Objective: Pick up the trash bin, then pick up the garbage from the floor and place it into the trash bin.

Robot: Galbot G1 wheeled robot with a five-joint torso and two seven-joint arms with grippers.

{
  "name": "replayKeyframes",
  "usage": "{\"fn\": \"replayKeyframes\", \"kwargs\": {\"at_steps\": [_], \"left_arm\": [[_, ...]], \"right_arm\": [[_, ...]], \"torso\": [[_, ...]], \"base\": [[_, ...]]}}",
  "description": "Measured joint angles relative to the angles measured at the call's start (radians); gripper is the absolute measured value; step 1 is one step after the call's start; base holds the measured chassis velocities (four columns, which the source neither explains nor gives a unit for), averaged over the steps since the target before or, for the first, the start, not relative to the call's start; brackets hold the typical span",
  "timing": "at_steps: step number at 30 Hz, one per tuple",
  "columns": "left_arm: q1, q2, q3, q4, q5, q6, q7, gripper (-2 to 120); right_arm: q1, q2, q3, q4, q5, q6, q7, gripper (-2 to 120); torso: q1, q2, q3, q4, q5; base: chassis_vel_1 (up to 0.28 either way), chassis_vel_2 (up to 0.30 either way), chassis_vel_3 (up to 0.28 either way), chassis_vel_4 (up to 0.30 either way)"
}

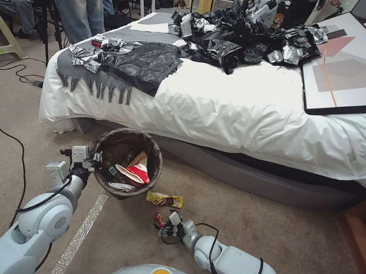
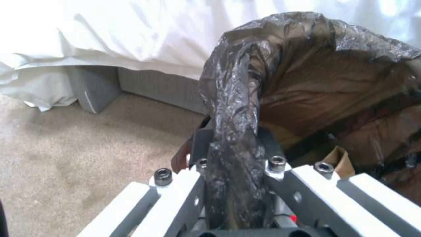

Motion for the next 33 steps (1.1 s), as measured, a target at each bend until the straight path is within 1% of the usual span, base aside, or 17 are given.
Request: {"fn": "replayKeyframes", "kwargs": {"at_steps": [8, 16, 17, 20, 21, 22, 23, 24, 27, 28, 31, 32, 33], "left_arm": [[0.0, -0.001, 0.002, 0.001, 0.0, -0.001, -0.001, 5], [0.004, -0.001, 0.0, -0.002, 0.0, -0.002, -0.001, 5], [0.003, -0.002, 0.0, -0.003, 0.0, -0.002, -0.001, 5], [0.003, -0.002, 0.0, -0.003, 0.0, -0.002, -0.001, 5], [0.003, -0.003, 0.0, -0.004, 0.0, -0.002, -0.001, 5], [0.003, -0.003, 0.0, -0.007, 0.0, -0.002, -0.002, 5], [0.003, -0.003, 0.0, -0.007, 0.0, -0.002, -0.002, 5], [0.003, -0.003, 0.0, -0.007, 0.0, -0.002, -0.002, 5], [0.003, -0.003, 0.0, -0.008, 0.0, -0.002, -0.002, 5], [0.003, -0.003, 0.0, -0.008, 0.0, -0.002, -0.002, 5], [0.001, -0.003, 0.001, -0.008, 0.0, -0.002, -0.003, 5], [0.001, -0.003, 0.001, -0.008, 0.0, -0.002, -0.003, 5], [0.001, -0.003, 0.002, -0.008, 0.0, -0.002, -0.003, 5]], "right_arm": [[-0.004, 0.022, 0.001, -0.026, -0.008, -0.004, -0.001, 97], [-0.005, 0.052, 0.003, -0.063, -0.018, -0.006, 0.0, 92], [-0.002, 0.055, 0.002, -0.067, -0.018, -0.006, 0.0, 89], [-0.001, 0.058, 0.002, -0.071, -0.019, -0.006, 0.001, 86], [0.002, 0.063, 0.002, -0.077, -0.019, -0.006, 0.001, 78], [0.003, 0.073, 0.002, -0.089, -0.024, -0.005, 0.002, 68], [0.004, 0.075, 0.003, -0.092, -0.024, -0.004, 0.003, 63], [0.004, 0.075, 0.003, -0.092, -0.024, -0.004, 0.003, 63], [0.003, 0.077, 0.006, -0.095, -0.028, -0.003, 0.007, 51], [0.003, 0.077, 0.006, -0.095, -0.028, -0.003, 0.007, 51], [0.003, 0.073, 0.006, -0.092, -0.028, -0.003, 0.011, 38], [0.003, 0.073, 0.006, -0.092, -0.028, -0.003, 0.011, 38], [0.003, 0.072, 0.006, -0.089, -0.028, -0.005, 0.012, 34]], "torso": [[0.0, 0.0, 0.0, 0.0001, 0.0], [0.0, 0.0, 0.0, 0.0, 0.0], [0.0, 0.0, 0.0, 0.0, 0.0], [0.0, 0.0, 0.0, 0.0, -0.0001], [0.0, 0.0, 0.0, 0.0, -0.0001], [0.0, 0.0, 0.0, -0.0001, -0.0001], [0.0, 0.0, 0.0, -0.0001, -0.0002], [0.0, 0.0, 0.0, -0.0001, -0.0002], [0.0, 0.0, 0.0, -0.0001, 0.0], [0.0, 0.0, 0.0, -0.0001, 0.0], [0.0, 0.0, 0.0, 0.0001, 0.0], [0.0, 0.0, 0.0, 0.0001, 0.0], [0.0, 0.0, 0.0, 0.0, 0.0]], "base": [[0.0, 0.0, 0.0, 0.0], [0.0, 0.0, 0.0, 0.0], [0.0, 0.0, 0.0, 0.0], [0.0, 0.0, 0.0, 0.0], [0.0, 0.0, 0.0, 0.0], [0.0, 0.0, 0.0, 0.0], [0.0, 0.0, 0.0, 0.0], [0.0, 0.0, 0.0, 0.0], [0.0, 0.0, 0.0, 0.0], [0.0, 0.0, 0.0, 0.0], [0.0, 0.0, 0.0, 0.0], [0.0, 0.0, 0.0, 0.0], [0.0, 0.0, 0.0, 0.0]]}}
